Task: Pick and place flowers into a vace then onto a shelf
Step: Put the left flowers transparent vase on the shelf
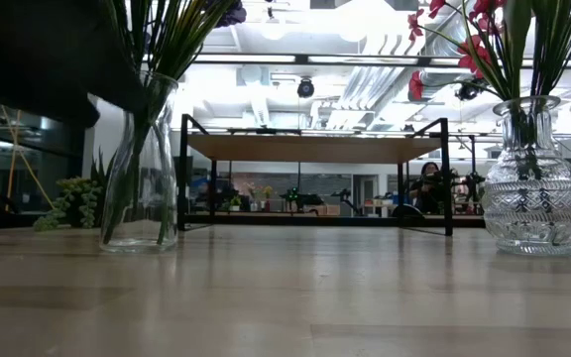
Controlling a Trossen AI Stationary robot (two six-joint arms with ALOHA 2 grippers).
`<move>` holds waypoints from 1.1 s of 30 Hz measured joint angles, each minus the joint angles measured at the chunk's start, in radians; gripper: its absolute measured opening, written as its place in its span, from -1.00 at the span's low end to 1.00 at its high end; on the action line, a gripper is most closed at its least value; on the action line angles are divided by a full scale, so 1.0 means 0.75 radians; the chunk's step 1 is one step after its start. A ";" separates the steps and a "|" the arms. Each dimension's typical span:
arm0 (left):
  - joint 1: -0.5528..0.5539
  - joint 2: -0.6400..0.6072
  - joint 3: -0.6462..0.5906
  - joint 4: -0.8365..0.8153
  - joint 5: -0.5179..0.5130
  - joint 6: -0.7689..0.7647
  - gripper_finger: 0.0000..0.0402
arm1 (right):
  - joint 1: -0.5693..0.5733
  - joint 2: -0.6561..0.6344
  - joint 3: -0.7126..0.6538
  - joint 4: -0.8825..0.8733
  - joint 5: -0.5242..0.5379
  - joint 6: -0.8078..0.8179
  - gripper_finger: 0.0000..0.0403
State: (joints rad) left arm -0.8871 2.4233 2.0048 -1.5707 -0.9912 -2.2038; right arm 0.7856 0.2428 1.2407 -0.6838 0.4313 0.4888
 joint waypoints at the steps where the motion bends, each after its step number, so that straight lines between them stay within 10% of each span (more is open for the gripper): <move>1: -0.004 0.000 0.000 0.000 0.008 0.000 0.12 | 0.000 0.000 0.000 0.000 -0.001 0.000 -0.38; 13: -0.005 0.000 0.021 0.009 -0.061 0.005 0.15 | 0.000 0.000 0.000 0.001 -0.011 0.000 -0.38; 33: 0.006 -0.001 0.127 0.022 0.017 0.053 0.98 | -0.001 0.000 0.000 0.019 -0.072 -0.069 -0.38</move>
State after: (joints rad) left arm -0.8825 2.4229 2.0999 -1.5542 -0.9788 -2.1641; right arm 0.7853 0.2428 1.2407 -0.6697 0.3770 0.4374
